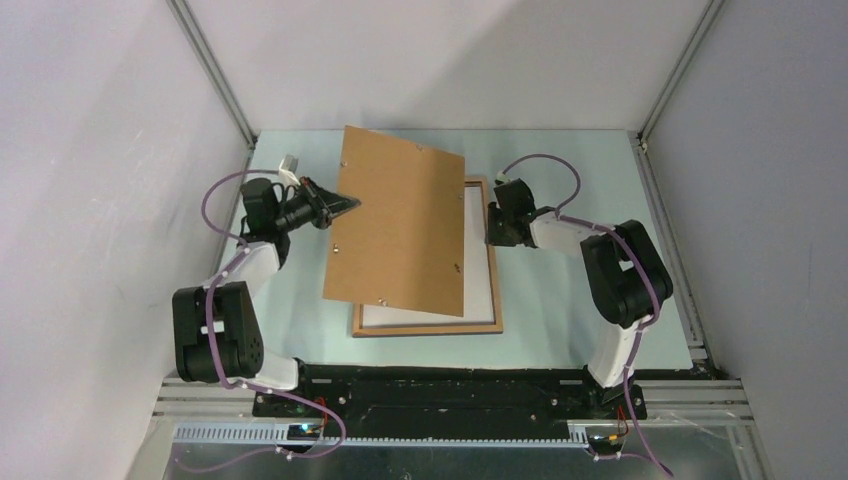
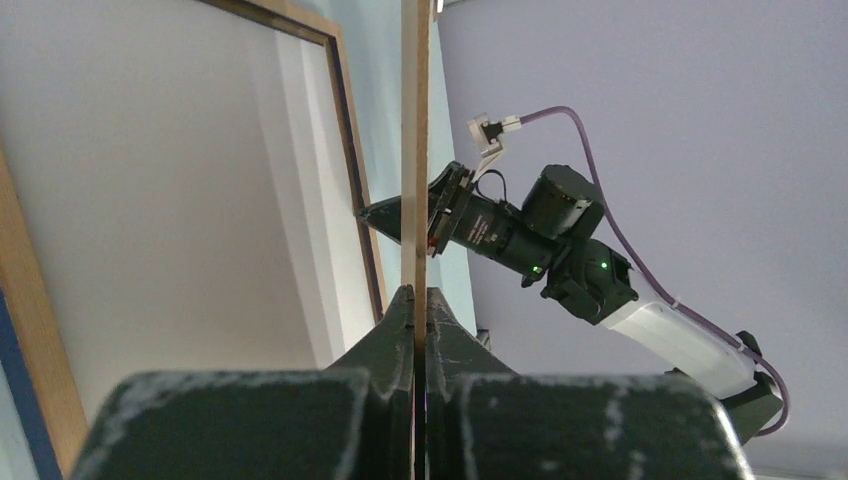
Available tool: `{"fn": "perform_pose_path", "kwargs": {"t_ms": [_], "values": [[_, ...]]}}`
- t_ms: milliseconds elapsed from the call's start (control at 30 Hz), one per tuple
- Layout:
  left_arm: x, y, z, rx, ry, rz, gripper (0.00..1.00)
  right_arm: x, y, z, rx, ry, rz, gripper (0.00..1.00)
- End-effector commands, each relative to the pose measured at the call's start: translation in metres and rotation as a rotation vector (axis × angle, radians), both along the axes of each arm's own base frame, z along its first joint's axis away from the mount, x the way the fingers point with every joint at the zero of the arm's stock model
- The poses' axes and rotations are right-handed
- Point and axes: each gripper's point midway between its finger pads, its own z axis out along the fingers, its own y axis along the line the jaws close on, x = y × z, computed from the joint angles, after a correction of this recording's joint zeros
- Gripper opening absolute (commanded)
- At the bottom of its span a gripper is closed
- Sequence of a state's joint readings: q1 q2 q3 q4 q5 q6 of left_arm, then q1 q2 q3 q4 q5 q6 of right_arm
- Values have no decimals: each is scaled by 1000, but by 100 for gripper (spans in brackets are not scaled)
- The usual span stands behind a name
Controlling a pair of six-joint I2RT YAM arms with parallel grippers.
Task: Put the photo into the frame
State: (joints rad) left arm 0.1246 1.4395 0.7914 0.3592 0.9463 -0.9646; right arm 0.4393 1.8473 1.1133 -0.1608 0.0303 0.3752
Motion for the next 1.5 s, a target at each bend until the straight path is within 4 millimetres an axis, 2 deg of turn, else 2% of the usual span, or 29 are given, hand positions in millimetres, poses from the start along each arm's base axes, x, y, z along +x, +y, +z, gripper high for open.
{"fn": "perform_pose_path", "kwargs": {"t_ms": [0, 33, 100, 233, 333, 500, 533, 567, 700, 900, 1100, 1467], "values": [[-2, -7, 17, -55, -41, -1, 0, 17, 4, 40, 57, -117, -19, 40], [-2, -7, 17, -58, -39, 8, 0, 18, 5, 47, 71, -133, -10, 44], [-3, -9, 16, -70, -29, 14, 0, 18, 11, 59, 106, -153, 26, 59], [-6, -14, 11, -97, 3, 37, 0, 21, 7, 82, 133, -201, 57, 68], [-9, -20, 6, -109, 19, 53, 0, 23, -3, 96, 150, -238, 58, 69], [-7, -32, -2, -119, 44, 56, 0, 32, -35, 102, 142, -268, 23, 69], [-8, -38, -3, -119, 48, 45, 0, 36, -45, 105, 143, -279, 11, 69], [-9, -46, -6, -120, 51, 24, 0, 36, -47, 107, 157, -285, 21, 69], [-4, -54, -12, -115, 45, 21, 0, 39, -73, 111, 168, -303, 5, 69], [6, -56, -22, -110, 38, 48, 0, 34, -96, 108, 181, -304, -27, 67], [6, -58, -36, -97, 54, 61, 0, 37, -105, 113, 203, -336, -46, 66], [8, -59, -39, -75, 39, 52, 0, 36, -102, 105, 220, -316, -41, 65]]}}
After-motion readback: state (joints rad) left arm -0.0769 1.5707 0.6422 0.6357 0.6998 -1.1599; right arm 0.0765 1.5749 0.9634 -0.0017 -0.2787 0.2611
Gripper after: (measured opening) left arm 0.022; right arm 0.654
